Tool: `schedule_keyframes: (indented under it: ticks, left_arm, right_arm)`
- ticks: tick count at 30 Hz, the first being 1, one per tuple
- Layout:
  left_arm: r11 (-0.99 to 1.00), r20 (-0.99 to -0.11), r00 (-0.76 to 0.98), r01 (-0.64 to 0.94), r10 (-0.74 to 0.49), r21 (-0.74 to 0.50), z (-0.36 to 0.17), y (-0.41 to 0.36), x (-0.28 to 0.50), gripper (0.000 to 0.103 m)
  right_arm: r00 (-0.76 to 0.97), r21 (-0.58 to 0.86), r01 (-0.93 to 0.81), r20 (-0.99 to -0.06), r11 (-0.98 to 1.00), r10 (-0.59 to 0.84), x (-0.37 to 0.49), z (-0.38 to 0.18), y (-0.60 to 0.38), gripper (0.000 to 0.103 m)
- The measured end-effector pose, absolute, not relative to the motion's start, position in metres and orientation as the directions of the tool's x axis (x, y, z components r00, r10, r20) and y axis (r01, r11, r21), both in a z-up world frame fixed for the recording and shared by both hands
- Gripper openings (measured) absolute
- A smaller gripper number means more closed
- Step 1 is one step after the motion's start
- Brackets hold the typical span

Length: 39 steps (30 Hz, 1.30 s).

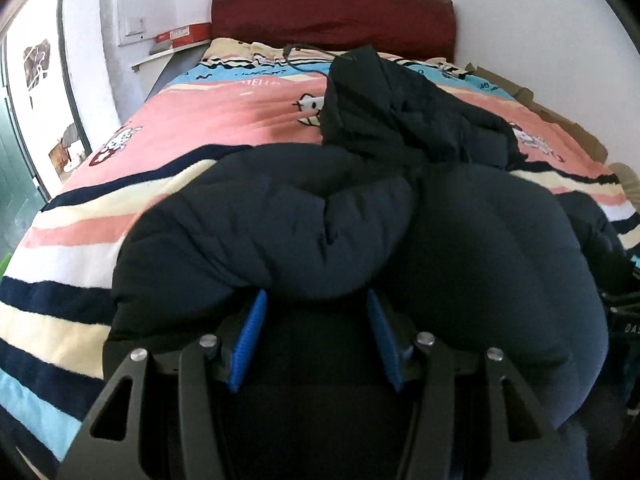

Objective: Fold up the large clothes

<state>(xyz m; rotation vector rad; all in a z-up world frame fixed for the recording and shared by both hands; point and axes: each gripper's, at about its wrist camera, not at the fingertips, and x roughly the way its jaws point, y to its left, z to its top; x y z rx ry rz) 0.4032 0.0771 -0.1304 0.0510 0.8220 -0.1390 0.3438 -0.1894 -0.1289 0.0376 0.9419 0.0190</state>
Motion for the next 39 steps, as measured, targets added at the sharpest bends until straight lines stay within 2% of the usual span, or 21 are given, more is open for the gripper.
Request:
schedule_keyframes:
  ticks: [14, 20, 23, 26, 30, 35, 39]
  left_arm:
    - [0.992, -0.719, 0.692, 0.125, -0.069, 0.025, -0.144, 0.070, 0.402, 0.051]
    - [0.992, -0.726, 0.687, 0.119, -0.046, 0.050, -0.132, 0.068, 0.402, 0.050]
    - [0.992, -0.715, 0.697, 0.117, -0.051, 0.044, -0.112, 0.068, 0.394, 0.050]
    - [0.991, -0.678, 0.732, 0.131, -0.070, 0.039, -0.086, 0.061, 0.384, 0.050]
    - [0.980, -0.677, 0.719, 0.199, -0.156, -0.014, -0.071, 0.038, 0.379, 0.050]
    - [0.964, -0.737, 0.654, 0.264, -0.170, 0.012, -0.102, 0.002, 0.386, 0.051]
    - [0.966, -0.747, 0.644, 0.260, -0.166, 0.009, -0.117, -0.001, 0.393, 0.053]
  right_arm:
    - [0.570, -0.001, -0.011, -0.822, 1.000, 0.005, 0.356, -0.150, -0.189, 0.096]
    - [0.573, -0.009, -0.010, -0.819, 1.000, -0.002, 0.358, -0.145, -0.190, 0.096]
    - [0.590, 0.001, -0.002, -0.808, 1.000, 0.002, 0.352, -0.130, -0.192, 0.093]
    - [0.657, 0.014, 0.005, -0.754, 1.000, 0.007, 0.338, -0.098, -0.193, 0.093]
    - [0.704, -0.009, 0.007, -0.710, 1.000, -0.011, 0.329, -0.070, -0.191, 0.093]
    - [0.663, -0.060, 0.026, -0.746, 0.998, -0.063, 0.338, -0.088, -0.202, 0.093]
    - [0.594, -0.078, 0.048, -0.800, 0.996, -0.091, 0.348, -0.120, -0.217, 0.093]
